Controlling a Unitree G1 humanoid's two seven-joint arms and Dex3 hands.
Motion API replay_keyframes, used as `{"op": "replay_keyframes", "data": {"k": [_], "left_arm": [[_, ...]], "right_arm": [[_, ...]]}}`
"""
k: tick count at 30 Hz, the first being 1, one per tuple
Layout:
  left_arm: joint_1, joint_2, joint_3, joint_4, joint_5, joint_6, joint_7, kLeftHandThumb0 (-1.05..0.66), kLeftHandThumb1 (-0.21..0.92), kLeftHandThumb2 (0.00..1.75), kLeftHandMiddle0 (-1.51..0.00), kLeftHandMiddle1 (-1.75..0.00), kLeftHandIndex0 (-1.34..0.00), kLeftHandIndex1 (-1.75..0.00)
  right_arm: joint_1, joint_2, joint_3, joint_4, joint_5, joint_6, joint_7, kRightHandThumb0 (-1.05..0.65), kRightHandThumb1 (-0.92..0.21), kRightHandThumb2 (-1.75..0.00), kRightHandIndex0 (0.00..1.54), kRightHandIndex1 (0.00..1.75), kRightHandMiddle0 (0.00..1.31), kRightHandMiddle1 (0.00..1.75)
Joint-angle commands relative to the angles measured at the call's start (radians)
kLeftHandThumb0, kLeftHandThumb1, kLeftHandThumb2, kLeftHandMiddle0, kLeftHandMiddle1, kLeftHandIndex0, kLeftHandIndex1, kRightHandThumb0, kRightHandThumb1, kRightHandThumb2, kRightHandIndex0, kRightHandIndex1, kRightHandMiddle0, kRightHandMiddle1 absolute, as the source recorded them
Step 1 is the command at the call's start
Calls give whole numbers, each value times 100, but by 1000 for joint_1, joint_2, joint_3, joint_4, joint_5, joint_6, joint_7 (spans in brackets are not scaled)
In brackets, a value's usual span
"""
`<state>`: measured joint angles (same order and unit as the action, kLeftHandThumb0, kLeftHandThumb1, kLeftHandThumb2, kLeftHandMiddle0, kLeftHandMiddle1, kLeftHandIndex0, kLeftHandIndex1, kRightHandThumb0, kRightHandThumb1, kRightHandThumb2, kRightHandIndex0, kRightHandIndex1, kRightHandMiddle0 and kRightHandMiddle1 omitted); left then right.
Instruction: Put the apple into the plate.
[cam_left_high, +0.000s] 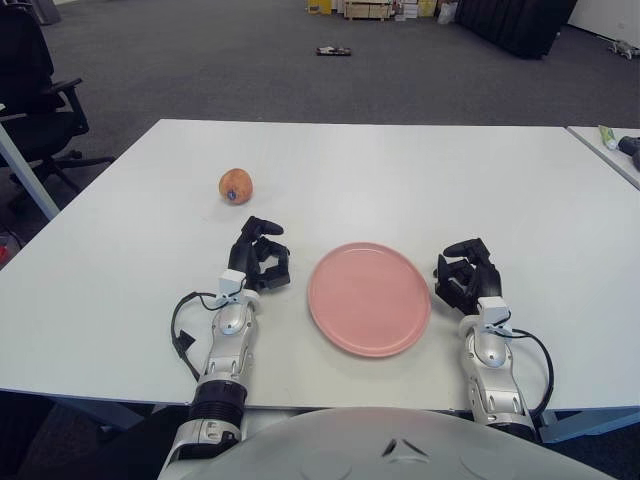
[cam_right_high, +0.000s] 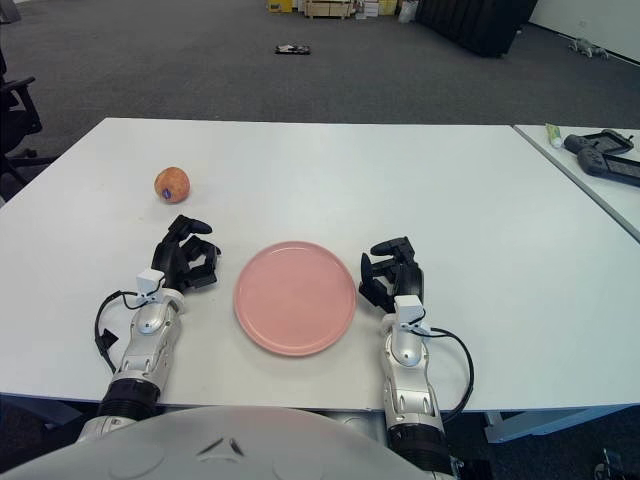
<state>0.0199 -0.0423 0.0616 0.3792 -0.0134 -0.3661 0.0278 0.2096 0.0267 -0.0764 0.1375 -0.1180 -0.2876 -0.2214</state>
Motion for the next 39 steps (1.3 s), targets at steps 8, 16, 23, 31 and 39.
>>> {"op": "replay_keyframes", "data": {"k": [8,16,23,31,39], "left_arm": [[14,3,1,2,6,17,9,-1,33,126,-65,-160,-40,-175],[10,5,3,7,-4,4,-3,-1,34,124,-67,-154,-41,-175],[-38,31,9,37,34,-26,26,-1,32,129,-65,-163,-40,-175],[-223,143,18,144,224,-26,212,-1,28,136,-66,-169,-41,-175],[-350,267,-34,234,395,24,323,-1,28,134,-70,-163,-40,-175]], "right_arm": [[2,-1,2,-10,-2,21,2,-39,-66,-89,64,150,35,175],[-1,-1,3,-4,2,19,6,-39,-65,-90,65,151,36,175],[-7,-2,2,4,-3,22,0,-39,-65,-90,65,151,36,175],[-14,2,0,13,-8,20,-13,-39,-66,-88,63,153,35,175],[-18,-5,-1,24,-8,9,-13,-39,-66,-89,64,151,35,175]]}}
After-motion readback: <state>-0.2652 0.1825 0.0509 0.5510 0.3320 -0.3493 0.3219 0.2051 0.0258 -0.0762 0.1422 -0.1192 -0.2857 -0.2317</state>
